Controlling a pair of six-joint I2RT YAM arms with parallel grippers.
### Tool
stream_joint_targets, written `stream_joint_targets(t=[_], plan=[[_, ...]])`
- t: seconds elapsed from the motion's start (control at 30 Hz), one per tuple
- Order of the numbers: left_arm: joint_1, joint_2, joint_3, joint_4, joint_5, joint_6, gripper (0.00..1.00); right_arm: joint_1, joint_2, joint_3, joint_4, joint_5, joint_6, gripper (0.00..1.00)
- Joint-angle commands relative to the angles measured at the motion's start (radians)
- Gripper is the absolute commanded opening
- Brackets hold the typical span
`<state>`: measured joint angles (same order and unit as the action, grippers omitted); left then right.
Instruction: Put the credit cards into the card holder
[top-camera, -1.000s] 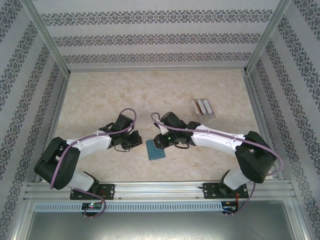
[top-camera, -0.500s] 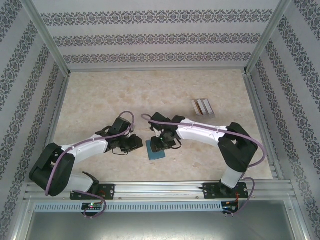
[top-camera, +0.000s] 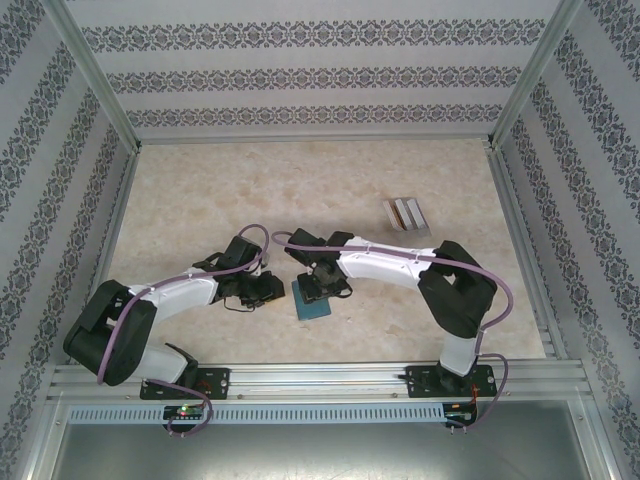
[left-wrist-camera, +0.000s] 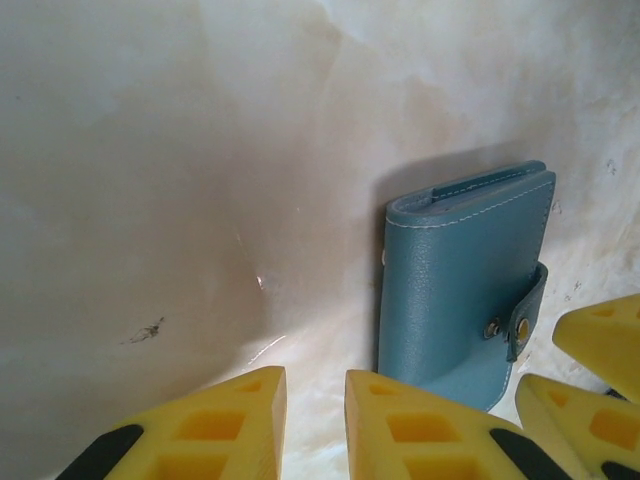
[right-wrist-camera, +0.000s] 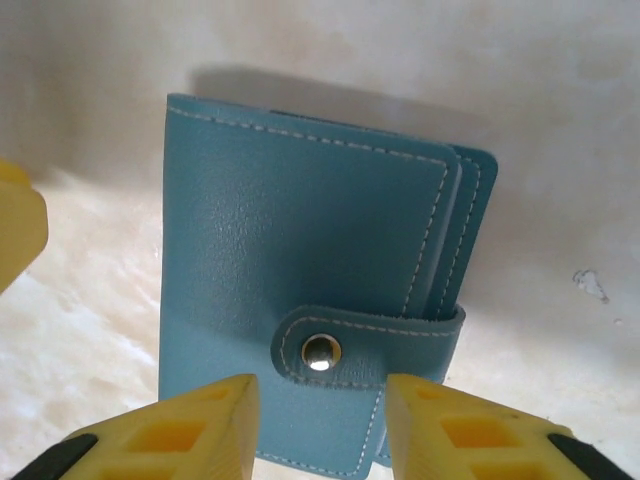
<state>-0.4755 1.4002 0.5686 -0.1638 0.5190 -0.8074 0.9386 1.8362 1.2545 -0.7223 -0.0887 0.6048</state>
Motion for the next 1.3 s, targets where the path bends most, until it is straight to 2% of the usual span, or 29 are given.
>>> stream_joint_targets(t=[0.0,0.27,0.67,0.97,1.1,1.17,1.27], plan=[[0.012,0.011,0.018,-0.004,0.014,0.036,0.23,0.009,0.028,0.032,-0.016,0.035,0.01,0.36],[0.011,0.011,0.008,0.004,0.008,0.042,0.23,0.017,0.047,0.05,-0.01,0.029,0.014,0.37],[0.011,0.013,0.012,-0.01,0.008,0.06,0.22,0.023,0.051,0.067,-0.026,0.037,0.01,0.12],[0.011,0.011,-0.011,0.008,0.008,0.053,0.22,0.032,0.019,0.043,-0.004,0.042,0.004,0.0],[0.011,0.013,-0.009,-0.002,0.008,0.057,0.22,0.036,-0.001,0.044,-0.017,0.074,0.006,0.01],[0.011,0.006,-0.016,0.003,0.006,0.054,0.22,0.038,-0.006,0.049,-0.031,0.089,0.009,0.15],[0.012,0.003,-0.02,0.008,0.002,0.053,0.22,0.043,-0.001,0.048,-0.037,0.099,0.012,0.27]])
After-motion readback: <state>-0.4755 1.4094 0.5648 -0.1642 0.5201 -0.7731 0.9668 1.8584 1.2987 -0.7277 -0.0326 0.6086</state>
